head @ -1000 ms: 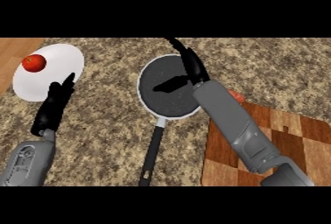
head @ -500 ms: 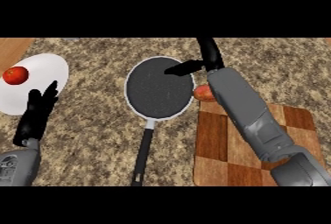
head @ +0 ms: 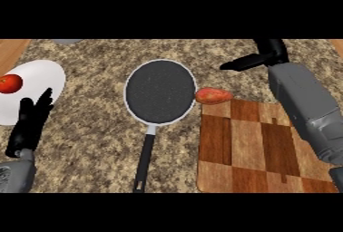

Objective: Pick the sweet potato from the cutting board and place it in the pan

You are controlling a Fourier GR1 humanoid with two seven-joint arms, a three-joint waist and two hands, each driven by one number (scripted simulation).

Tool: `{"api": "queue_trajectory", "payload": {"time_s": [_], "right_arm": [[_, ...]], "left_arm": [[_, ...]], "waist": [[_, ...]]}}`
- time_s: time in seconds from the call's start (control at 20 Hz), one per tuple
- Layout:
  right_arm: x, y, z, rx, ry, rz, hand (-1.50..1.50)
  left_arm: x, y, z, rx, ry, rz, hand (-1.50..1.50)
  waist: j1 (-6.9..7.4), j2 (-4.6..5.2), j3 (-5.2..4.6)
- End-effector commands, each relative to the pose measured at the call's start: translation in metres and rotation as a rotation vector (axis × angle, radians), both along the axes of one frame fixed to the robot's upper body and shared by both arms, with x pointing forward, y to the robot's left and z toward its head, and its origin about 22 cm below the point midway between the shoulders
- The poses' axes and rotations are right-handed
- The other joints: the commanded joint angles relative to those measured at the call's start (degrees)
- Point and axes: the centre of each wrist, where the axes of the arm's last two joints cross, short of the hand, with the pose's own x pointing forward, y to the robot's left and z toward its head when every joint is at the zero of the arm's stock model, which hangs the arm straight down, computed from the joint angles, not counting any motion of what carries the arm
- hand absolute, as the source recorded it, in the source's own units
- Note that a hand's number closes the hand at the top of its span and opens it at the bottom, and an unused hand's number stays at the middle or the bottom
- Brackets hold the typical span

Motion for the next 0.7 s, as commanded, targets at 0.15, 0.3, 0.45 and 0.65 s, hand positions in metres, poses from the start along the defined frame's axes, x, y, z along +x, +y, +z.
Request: {"api": "queue_trajectory", "payload": {"time_s": [0.15, 0.3, 0.45, 0.65], "right_arm": [[-0.012, -0.081, 0.011, -0.017, 0.000, 0.034, -1.50], [-0.020, -0.106, 0.013, -0.047, 0.008, 0.046, -1.50], [-0.031, -0.139, 0.017, -0.028, -0.011, 0.042, -1.50], [-0.034, -0.160, 0.039, -0.051, 0.005, 0.057, -1.50]], "left_arm": [[-0.002, -0.010, -0.002, 0.006, -0.002, 0.000, 0.00], [0.002, -0.017, 0.001, 0.000, 0.001, -0.018, 0.00], [0.000, 0.000, 0.006, -0.010, 0.003, -0.003, 0.00], [-0.003, -0.009, 0.000, -0.006, -0.002, -0.008, 0.00]], "waist": [[-0.42, -0.14, 0.02], [-0.26, -0.05, 0.03], [0.42, 0.32, 0.08], [0.37, 0.16, 0.07]]}}
